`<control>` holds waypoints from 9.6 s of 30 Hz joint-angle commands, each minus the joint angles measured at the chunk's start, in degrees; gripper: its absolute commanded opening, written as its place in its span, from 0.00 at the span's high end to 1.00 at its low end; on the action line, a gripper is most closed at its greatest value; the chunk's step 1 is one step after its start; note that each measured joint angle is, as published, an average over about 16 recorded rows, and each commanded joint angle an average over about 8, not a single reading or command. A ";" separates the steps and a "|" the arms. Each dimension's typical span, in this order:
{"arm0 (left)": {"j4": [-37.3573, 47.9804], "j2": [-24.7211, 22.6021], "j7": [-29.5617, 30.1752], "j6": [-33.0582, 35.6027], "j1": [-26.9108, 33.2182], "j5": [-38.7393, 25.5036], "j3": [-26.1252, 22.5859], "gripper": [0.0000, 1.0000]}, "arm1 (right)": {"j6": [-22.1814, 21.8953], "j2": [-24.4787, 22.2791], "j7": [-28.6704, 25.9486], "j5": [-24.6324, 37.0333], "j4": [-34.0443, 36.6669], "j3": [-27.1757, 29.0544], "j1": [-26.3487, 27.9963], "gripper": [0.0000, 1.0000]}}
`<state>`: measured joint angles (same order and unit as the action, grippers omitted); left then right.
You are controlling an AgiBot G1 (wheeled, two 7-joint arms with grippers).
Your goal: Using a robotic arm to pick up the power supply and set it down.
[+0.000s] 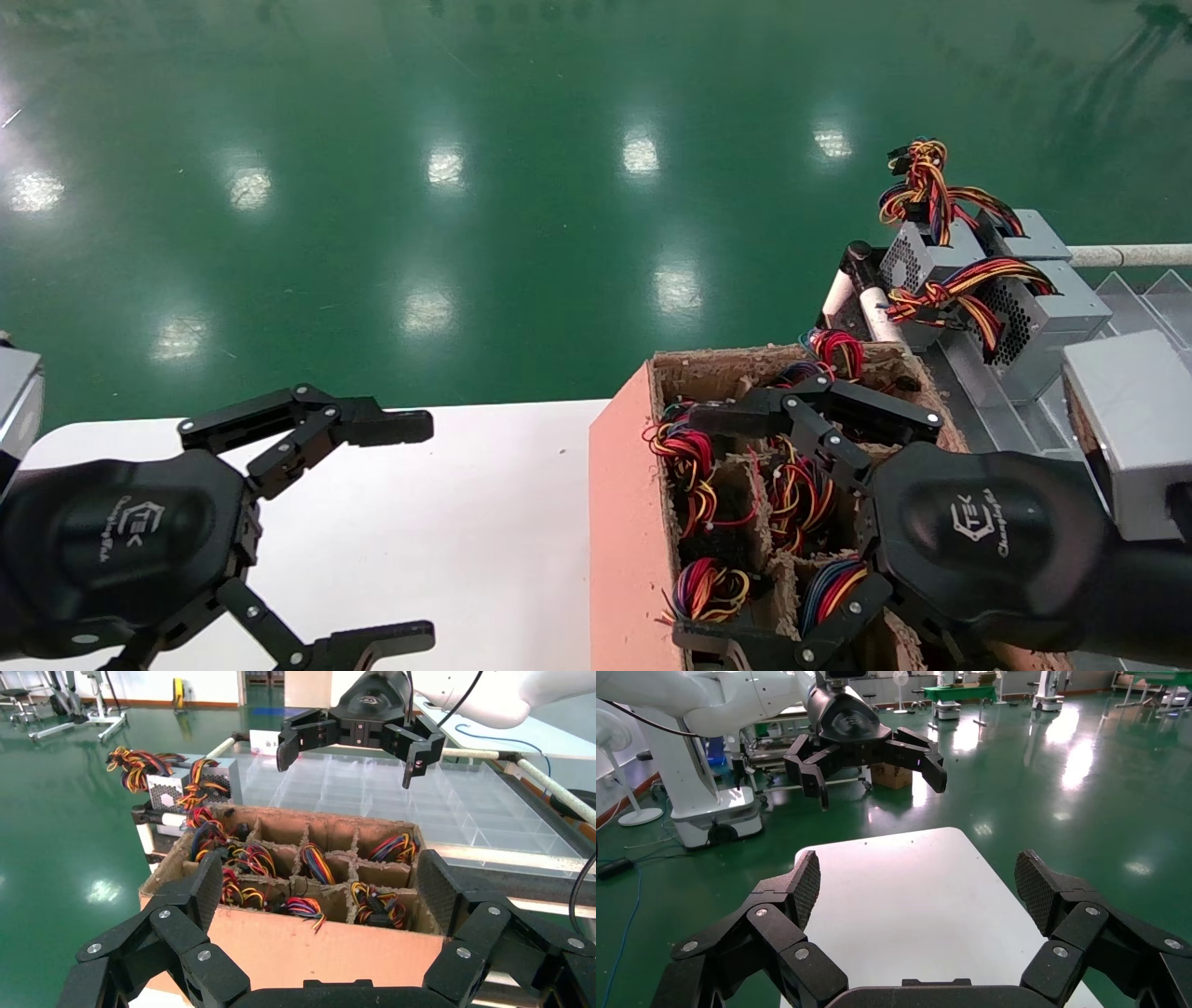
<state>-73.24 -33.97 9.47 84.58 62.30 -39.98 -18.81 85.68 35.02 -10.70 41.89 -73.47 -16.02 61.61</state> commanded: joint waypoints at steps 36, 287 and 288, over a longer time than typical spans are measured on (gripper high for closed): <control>0.04 0.00 -0.02 0.02 0.03 0.01 -0.03 1.00 | -8.29 1.27 1.89 12.13 -1.26 -2.74 1.30 0.00; 0.10 0.13 -0.22 -0.11 0.12 0.25 -0.39 0.00 | 1.63 1.71 18.66 15.10 39.44 0.43 23.42 0.00; 0.10 0.13 -0.22 -0.12 0.12 0.25 -0.39 0.00 | 1.58 1.66 18.13 14.67 38.32 0.42 22.75 0.00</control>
<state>-73.13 -33.84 9.25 84.46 62.43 -39.73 -19.20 87.26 36.68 7.44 56.57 -35.14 -15.59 84.37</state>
